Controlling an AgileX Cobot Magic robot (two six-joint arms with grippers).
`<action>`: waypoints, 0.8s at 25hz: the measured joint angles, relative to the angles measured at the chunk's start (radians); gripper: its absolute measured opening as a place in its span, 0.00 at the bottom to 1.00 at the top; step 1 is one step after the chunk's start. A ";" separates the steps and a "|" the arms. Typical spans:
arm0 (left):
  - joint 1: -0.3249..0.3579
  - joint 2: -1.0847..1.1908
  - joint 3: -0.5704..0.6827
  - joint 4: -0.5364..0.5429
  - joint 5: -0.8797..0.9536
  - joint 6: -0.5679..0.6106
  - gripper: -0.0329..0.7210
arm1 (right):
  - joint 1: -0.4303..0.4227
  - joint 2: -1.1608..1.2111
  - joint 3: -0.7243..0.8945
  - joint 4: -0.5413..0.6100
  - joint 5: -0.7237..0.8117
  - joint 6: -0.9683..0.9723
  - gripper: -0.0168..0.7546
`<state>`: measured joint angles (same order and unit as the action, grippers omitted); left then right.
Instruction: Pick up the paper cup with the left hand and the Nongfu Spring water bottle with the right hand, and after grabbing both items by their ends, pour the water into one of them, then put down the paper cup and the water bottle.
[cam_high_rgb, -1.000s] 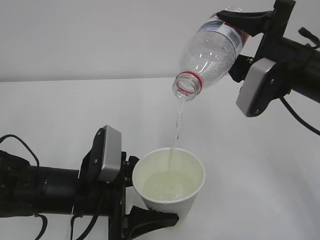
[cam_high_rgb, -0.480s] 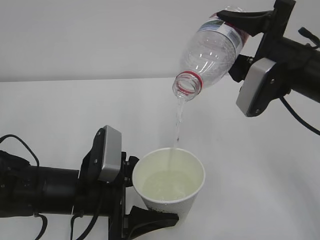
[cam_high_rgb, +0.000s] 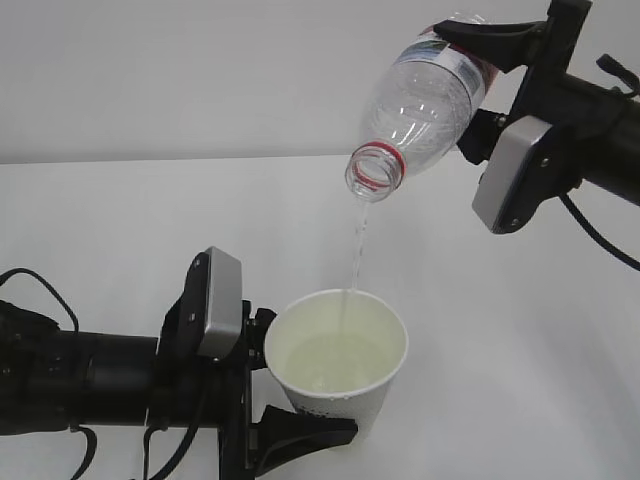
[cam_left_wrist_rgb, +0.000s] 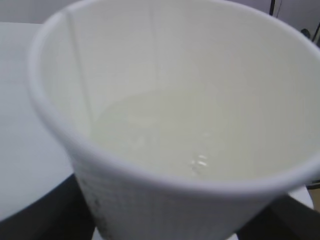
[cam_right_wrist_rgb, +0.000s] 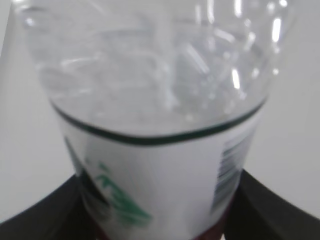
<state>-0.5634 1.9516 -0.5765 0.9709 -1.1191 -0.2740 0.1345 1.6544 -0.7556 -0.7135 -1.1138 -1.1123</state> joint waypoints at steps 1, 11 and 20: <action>0.000 0.000 0.000 -0.002 0.000 0.000 0.75 | 0.000 0.000 0.000 0.000 0.000 0.000 0.65; 0.000 0.000 0.000 -0.012 0.001 -0.002 0.75 | 0.000 0.000 0.000 0.000 0.000 0.000 0.65; 0.000 0.000 0.000 -0.012 0.002 -0.002 0.75 | 0.000 0.000 0.000 0.000 -0.002 0.000 0.65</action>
<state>-0.5634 1.9516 -0.5765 0.9587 -1.1168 -0.2755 0.1345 1.6544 -0.7556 -0.7135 -1.1153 -1.1123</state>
